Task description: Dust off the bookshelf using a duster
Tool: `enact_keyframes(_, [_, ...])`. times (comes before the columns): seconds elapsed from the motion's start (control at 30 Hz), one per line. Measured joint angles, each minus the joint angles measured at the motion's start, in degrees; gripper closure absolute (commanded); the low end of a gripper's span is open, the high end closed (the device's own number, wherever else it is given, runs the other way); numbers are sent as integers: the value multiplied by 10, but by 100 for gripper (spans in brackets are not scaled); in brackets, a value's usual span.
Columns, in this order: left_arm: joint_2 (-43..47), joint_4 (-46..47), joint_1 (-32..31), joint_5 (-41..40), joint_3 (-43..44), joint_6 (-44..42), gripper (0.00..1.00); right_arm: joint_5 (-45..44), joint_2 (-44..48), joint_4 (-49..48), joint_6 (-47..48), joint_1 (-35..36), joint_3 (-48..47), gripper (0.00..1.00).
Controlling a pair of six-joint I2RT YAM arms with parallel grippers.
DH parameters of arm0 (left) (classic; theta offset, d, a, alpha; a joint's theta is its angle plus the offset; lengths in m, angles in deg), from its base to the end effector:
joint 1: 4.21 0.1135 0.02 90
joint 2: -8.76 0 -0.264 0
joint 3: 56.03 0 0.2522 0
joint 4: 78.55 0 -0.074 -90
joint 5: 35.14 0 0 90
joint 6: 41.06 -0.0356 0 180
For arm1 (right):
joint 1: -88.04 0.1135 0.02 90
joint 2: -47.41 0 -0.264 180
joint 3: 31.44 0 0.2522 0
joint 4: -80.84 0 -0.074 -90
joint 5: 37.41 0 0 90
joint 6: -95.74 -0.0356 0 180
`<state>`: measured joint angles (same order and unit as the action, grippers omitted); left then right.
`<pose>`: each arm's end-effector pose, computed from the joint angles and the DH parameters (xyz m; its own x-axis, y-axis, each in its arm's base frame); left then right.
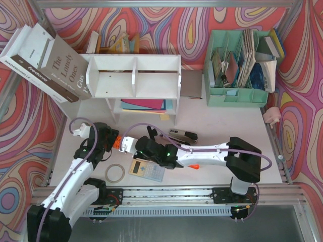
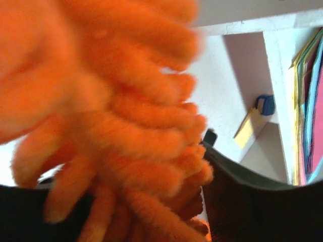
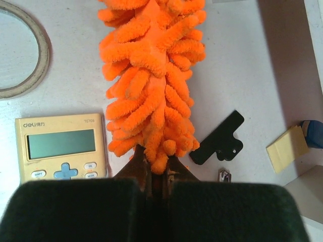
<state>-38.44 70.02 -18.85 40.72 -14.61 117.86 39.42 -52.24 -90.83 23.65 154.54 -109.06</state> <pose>0.1744 -0.0366 0.2162 -0.2635 -0.8663 -0.4243 -0.5255 0.4978 -0.6900 0.1637 0.3561 0.2242 0.0587 -0.6159 -0.7856 -0.8371 0.3985 -0.3749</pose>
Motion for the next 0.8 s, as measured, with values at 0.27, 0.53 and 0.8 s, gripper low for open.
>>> enact_keyframes(0.27, [50, -15, 2, -5, 3, 22, 100, -1, 0, -2, -4, 4, -5, 91])
enact_keyframes(0.53, [154, -71, 2, -36, 5, 50, 100, 25, 34, -3, -11, 6, -6, 35])
enact_keyframes(0.8, [235, -162, 2, -81, 55, 54, 100, 43, 152, 27, -13, 6, 33, 23])
